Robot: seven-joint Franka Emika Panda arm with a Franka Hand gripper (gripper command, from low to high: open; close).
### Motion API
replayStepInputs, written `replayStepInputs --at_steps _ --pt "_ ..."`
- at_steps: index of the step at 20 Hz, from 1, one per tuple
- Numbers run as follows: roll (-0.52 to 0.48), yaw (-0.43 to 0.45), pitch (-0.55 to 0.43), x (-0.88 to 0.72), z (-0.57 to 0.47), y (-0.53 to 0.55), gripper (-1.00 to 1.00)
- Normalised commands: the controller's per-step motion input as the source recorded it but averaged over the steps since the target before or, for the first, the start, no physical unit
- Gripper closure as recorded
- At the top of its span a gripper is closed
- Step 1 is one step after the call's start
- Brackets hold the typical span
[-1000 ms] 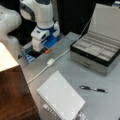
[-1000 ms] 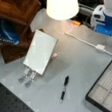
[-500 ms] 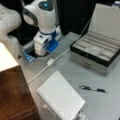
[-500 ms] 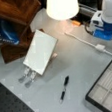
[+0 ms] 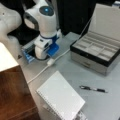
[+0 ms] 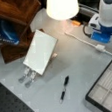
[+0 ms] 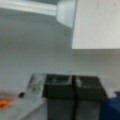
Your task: Turn off the lamps. Pick up the book. Place the book on the shelf position.
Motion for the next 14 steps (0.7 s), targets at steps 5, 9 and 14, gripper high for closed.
replayStepInputs --at_steps 5,9,14 --pt "0.046 0.02 -0.637 -0.83 -0.61 -0.29 1.0" --pt "0.022 0.041 -0.65 -0.82 -0.57 -0.22 1.0" --pt "-0.02 0.047 -0.655 -0.87 -0.49 -0.21 1.0"
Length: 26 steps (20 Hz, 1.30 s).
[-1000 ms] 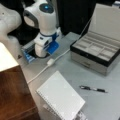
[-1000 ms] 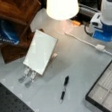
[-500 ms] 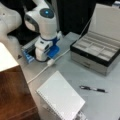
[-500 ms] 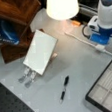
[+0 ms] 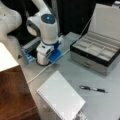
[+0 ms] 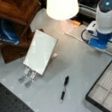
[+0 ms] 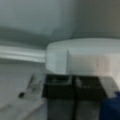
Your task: Turn off the lamps. Pick up the book. Place the book on the shelf position.
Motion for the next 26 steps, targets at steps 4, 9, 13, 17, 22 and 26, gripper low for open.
replayStepInputs --at_steps 4,9,13,17,22,26 --pt "-0.056 0.074 -0.649 -0.95 -0.47 -0.27 1.0" --pt "-0.095 0.07 -0.641 -1.0 -0.52 -0.32 1.0" --pt "-0.085 0.034 -0.631 -1.0 -0.54 -0.31 1.0" --pt "-0.11 0.002 -0.626 -1.0 -0.59 -0.3 1.0" --pt "-0.095 0.005 -0.604 -1.0 -0.64 -0.29 1.0" --pt "-0.071 0.027 -0.566 -1.0 -0.67 -0.24 1.0"
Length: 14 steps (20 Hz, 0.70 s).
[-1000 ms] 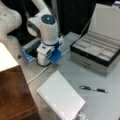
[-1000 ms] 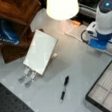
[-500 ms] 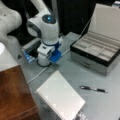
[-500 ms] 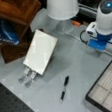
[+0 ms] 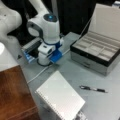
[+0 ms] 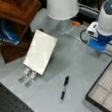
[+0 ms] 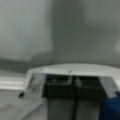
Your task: Turn off the lamps. Pick up the book. Place the book on the shelf position.
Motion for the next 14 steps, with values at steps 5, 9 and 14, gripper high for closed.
replayStepInputs --at_steps 5,9,14 --pt "-0.013 0.051 -0.547 -1.0 -0.72 -0.23 1.0" --pt "0.039 0.078 -0.507 -1.0 -0.72 -0.28 1.0" --pt "0.08 0.07 -0.475 -1.0 -0.69 -0.33 1.0"
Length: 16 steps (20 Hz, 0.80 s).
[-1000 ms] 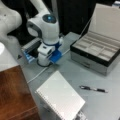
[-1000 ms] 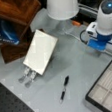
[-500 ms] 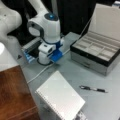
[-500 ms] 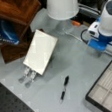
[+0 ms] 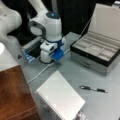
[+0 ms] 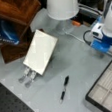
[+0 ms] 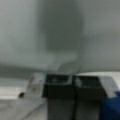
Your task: Turn off the lamps. Pick up the book. Place the book on the shelf position.
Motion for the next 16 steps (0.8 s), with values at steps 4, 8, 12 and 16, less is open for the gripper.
replayStepInputs --at_steps 4,8,12,16 --pt "0.106 0.06 -0.442 -1.0 -0.61 -0.34 1.0" --pt "0.121 0.074 -0.374 -1.0 -0.43 -0.34 1.0" --pt "0.141 0.063 -0.355 -1.0 -0.29 -0.33 1.0" --pt "0.223 0.012 -0.316 -1.0 -0.13 -0.25 1.0"
